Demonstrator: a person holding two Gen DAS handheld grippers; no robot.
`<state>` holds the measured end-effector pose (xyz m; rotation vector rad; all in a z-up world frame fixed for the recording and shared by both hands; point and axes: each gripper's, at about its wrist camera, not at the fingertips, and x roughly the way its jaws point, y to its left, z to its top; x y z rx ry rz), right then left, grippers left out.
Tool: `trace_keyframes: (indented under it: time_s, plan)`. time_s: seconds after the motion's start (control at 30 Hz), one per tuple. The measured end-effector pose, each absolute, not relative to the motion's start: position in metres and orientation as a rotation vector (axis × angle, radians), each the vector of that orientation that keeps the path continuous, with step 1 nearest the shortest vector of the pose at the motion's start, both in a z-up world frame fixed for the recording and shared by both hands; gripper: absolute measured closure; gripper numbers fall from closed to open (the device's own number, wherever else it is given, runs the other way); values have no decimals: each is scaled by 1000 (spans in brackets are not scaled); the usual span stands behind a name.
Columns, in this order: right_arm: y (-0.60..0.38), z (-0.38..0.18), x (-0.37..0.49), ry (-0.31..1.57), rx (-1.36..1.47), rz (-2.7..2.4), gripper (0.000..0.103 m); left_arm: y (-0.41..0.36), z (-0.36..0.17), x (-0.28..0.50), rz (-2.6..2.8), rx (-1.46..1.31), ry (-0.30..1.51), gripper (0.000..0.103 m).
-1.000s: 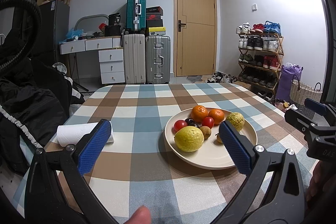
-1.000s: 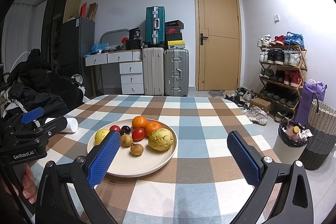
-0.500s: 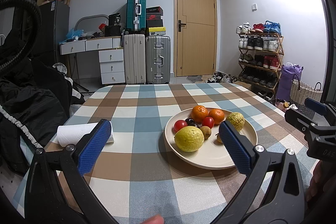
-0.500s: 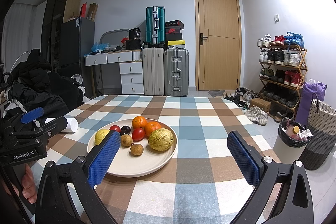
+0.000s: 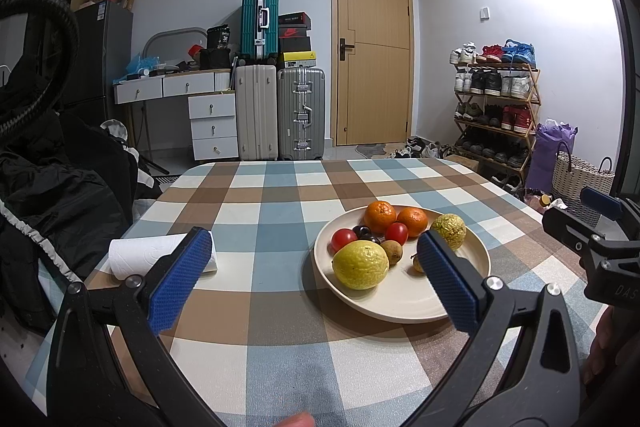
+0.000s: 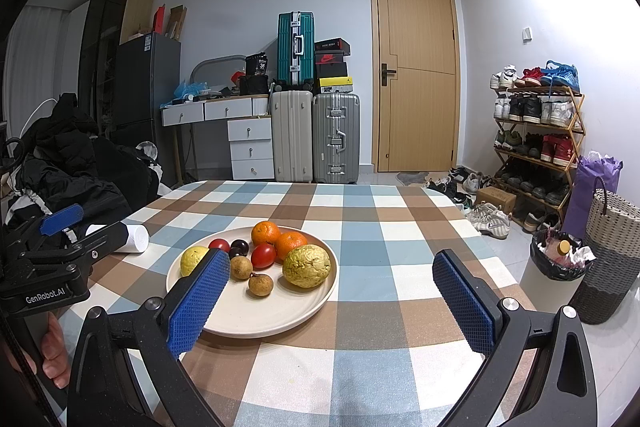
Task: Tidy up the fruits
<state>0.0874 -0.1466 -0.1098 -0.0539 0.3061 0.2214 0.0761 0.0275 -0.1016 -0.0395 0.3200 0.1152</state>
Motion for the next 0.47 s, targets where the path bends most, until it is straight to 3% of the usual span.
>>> trace_keyframes:
  time_s: [0.47]
  plan:
    - [-146, -110, 88, 306, -54, 222, 0, 26, -101, 76, 122, -40, 318, 0]
